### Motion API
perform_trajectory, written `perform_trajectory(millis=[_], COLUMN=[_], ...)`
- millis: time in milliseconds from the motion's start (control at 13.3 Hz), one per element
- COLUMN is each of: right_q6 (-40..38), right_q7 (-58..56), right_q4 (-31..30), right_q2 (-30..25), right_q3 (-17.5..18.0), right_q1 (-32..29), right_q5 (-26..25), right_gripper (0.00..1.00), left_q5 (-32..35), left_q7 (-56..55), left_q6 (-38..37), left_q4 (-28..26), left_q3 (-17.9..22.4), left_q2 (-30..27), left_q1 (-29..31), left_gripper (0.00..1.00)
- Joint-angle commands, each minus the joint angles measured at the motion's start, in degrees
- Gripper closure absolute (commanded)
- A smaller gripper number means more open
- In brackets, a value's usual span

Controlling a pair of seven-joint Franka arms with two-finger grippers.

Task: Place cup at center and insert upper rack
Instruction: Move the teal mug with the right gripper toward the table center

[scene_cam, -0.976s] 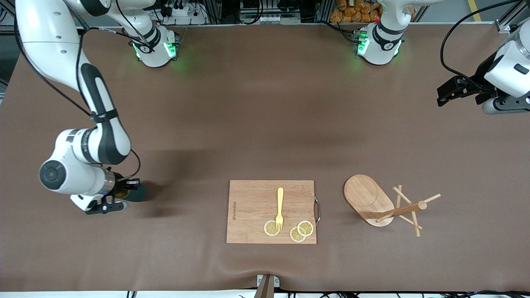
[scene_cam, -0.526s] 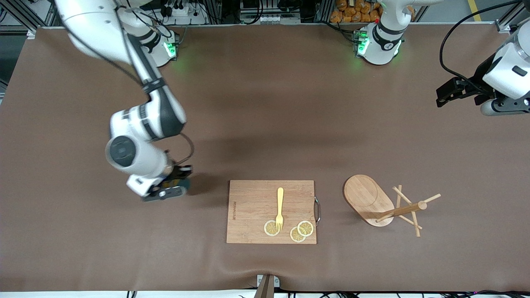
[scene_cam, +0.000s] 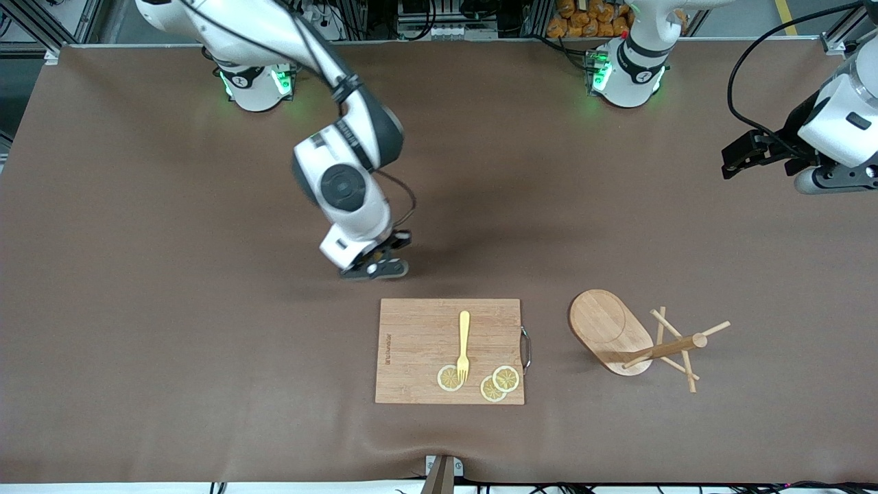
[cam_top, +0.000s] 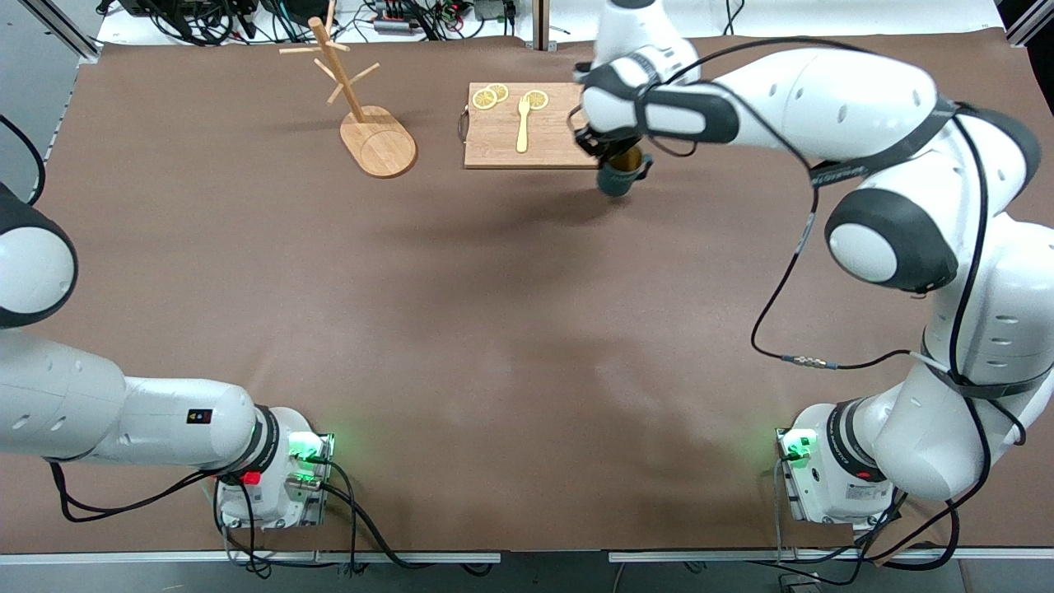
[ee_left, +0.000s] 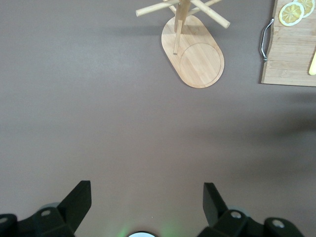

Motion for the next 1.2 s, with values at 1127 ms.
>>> perform_trajectory(millis=[1127], right_q6=[2.9], right_q7=[34.3], right_q4=[4.3], right_q2=[7.1], right_q3=[-0.9], right_q1=[12.9], right_q5=[3.0], right_gripper=[1.00], left_q5=[-0.7], left_q7=[0.4], left_q6=[-0.3], left_q4=[0.9], left_q3=[-0.1], left_q2=[0.7], left_q1=[0.7], left_gripper=[0.00])
